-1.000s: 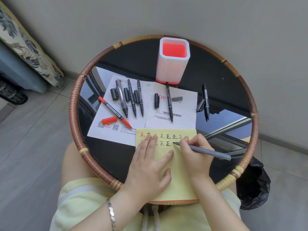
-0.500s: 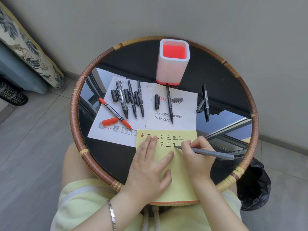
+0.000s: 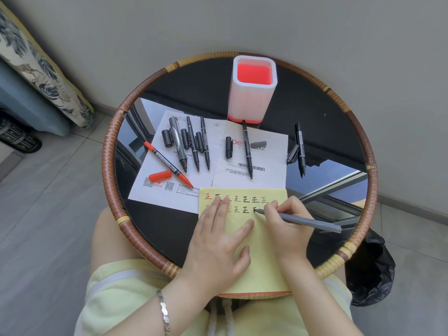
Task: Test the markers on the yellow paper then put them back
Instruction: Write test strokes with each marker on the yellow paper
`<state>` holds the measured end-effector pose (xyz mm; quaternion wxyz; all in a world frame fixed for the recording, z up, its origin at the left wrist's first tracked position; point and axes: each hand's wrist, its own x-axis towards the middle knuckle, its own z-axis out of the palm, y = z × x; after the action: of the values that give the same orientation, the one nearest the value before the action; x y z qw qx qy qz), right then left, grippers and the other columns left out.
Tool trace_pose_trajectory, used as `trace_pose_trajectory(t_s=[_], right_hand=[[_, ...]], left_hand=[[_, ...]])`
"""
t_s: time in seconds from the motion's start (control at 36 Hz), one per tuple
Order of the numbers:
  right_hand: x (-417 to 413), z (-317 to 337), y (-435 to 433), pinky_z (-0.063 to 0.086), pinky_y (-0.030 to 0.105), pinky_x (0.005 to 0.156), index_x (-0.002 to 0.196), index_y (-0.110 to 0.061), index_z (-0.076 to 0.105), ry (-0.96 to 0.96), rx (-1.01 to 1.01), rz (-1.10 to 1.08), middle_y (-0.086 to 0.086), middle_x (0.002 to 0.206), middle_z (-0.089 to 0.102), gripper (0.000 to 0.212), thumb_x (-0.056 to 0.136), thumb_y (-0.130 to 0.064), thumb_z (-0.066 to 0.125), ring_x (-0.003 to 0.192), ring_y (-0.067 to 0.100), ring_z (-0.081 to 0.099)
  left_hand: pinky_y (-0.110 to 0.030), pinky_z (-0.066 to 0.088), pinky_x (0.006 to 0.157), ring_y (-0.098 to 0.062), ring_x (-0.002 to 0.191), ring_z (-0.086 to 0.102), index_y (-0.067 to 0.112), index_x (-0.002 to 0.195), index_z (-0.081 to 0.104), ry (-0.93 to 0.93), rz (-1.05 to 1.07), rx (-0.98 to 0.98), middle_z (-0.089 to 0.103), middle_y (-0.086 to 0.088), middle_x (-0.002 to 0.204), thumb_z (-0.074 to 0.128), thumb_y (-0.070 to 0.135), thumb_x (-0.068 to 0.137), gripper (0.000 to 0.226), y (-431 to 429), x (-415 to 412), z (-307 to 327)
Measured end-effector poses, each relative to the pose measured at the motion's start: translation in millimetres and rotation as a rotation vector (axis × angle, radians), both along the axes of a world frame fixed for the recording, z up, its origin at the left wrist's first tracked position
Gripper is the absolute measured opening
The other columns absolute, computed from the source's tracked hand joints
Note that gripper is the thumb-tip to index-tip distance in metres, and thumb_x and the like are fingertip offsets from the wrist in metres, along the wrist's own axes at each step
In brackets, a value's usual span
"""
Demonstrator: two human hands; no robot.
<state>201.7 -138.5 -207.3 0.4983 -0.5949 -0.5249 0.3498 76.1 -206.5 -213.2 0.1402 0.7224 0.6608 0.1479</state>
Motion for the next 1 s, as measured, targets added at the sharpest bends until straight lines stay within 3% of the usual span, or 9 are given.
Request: trace_pose_trajectory(t_s=[0.25,0.36,0.69,0.81,0.86,1.0], right_hand=[[0.0,1.4,-1.1,0.027,0.011,0.043,0.045,-0.017,0.031,0.011,-0.033,-0.027,-0.008,0.038,0.036,0.037,0.068,-0.007,0.058,0.04,0.006,0.032],[-0.4,0.2,-0.8,0.029,0.01,0.044,0.045,-0.016,0.031,0.002,-0.051,-0.017,-0.009,0.037,0.037,0.047,0.073,0.008,0.06,0.04,0.005,0.034],[-0.2,3.3,-0.3,0.029,0.008,0.045,0.048,-0.012,0.034,0.044,-0.026,-0.149,-0.008,0.04,0.037,0.042,0.073,0.014,0.054,0.041,0.003,0.034],[0.7,3.0,2.4,0.035,0.01,0.049,0.055,-0.013,0.041,0.066,-0.005,-0.205,-0.006,0.048,0.042,0.036,0.081,0.006,0.058,0.045,0.003,0.042],[1.3,5.9,3.1,0.039,0.015,0.046,0.063,-0.016,0.046,0.133,-0.042,-0.209,0.004,0.052,0.047,0.029,0.084,-0.004,0.062,0.043,0.004,0.044],[15.5,21.5,7.4,0.038,0.009,0.043,0.069,-0.009,0.053,0.157,-0.158,-0.064,0.004,0.053,0.05,0.02,0.084,-0.018,0.063,0.041,-0.001,0.046]], left_hand=[[-0.04,0.023,0.107,-0.036,0.129,0.037,0.031,0.113,0.063,-0.014,0.001,0.016,0.048,-0.024,0.135,0.047,0.04,0.075,0.043,0.1,-0.1,-2.4],[-0.04,0.022,0.107,-0.034,0.129,0.034,0.031,0.114,0.061,-0.012,0.0,0.024,0.048,-0.024,0.135,0.047,0.041,0.075,0.043,-0.2,-0.1,-2.5],[-0.039,0.021,0.107,-0.034,0.129,0.032,0.032,0.114,0.063,0.008,-0.003,0.011,0.049,-0.024,0.134,0.046,0.041,0.075,0.044,-0.2,-0.8,-1.8],[-0.039,0.021,0.107,-0.034,0.129,0.033,0.032,0.114,0.063,0.016,0.001,0.009,0.048,-0.024,0.135,0.046,0.041,0.075,0.043,-0.3,-0.3,-2.2],[-0.039,0.021,0.107,-0.034,0.129,0.033,0.031,0.114,0.063,0.022,0.001,0.014,0.049,-0.024,0.134,0.046,0.041,0.075,0.043,0.0,0.0,-2.0],[-0.043,0.022,0.106,-0.035,0.129,0.032,0.028,0.109,0.063,0.034,0.003,0.03,0.05,-0.02,0.135,0.046,0.04,0.073,0.042,2.1,3.8,-2.1]])
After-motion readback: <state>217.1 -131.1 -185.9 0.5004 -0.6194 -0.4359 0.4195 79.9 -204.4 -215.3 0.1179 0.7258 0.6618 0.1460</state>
